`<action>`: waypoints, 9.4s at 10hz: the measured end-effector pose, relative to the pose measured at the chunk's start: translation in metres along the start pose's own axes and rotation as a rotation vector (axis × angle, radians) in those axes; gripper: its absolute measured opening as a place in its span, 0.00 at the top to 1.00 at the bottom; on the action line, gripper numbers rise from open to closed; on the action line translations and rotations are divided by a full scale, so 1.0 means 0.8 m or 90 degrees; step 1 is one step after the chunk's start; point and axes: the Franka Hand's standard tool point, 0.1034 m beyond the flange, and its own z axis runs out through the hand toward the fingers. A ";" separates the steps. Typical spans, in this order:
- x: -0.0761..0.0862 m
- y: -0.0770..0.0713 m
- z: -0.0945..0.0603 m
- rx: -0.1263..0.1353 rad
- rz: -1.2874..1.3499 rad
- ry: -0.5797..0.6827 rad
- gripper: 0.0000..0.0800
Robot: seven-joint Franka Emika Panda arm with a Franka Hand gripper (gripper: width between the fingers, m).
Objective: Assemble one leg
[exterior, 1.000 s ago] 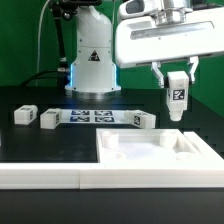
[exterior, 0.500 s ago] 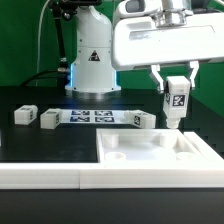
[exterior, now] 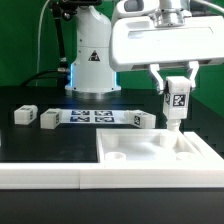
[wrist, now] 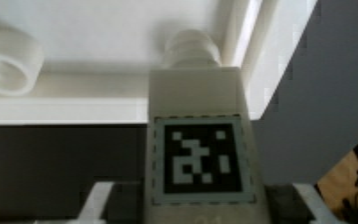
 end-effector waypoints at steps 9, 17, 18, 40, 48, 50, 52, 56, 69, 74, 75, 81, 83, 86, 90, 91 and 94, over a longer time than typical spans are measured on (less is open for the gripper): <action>0.034 -0.005 0.045 0.006 -0.005 0.012 0.64; 0.012 -0.017 0.066 0.009 -0.013 0.010 0.64; 0.011 -0.019 0.067 0.009 -0.014 0.014 0.64; 0.030 -0.010 0.056 0.035 0.027 -0.273 0.19; 0.027 -0.013 0.058 0.042 0.031 -0.337 0.64; 0.027 -0.013 0.058 0.040 0.041 -0.337 0.64; 0.027 -0.013 0.058 0.037 0.053 -0.338 0.64; 0.028 -0.013 0.059 -0.035 0.322 -0.320 0.64; 0.029 -0.009 0.061 -0.129 0.728 -0.295 0.21; 0.031 -0.023 0.066 -0.058 0.318 -0.319 0.19; 0.031 -0.024 0.068 -0.049 0.234 -0.320 0.19; 0.030 -0.018 0.070 -0.006 -0.025 -0.317 0.19; 0.030 -0.018 0.070 -0.006 -0.023 -0.317 0.32; 0.030 -0.018 0.070 -0.007 -0.020 -0.317 0.64; 0.030 -0.019 0.070 -0.030 0.112 -0.316 0.64; 0.030 -0.018 0.070 -0.053 0.197 -0.314 0.64; 0.028 -0.017 0.071 -0.109 0.407 -0.305 0.64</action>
Offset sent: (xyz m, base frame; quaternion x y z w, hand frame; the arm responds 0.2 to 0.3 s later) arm 0.0344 -0.0024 -0.0022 -0.0021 0.0152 -0.0199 0.9997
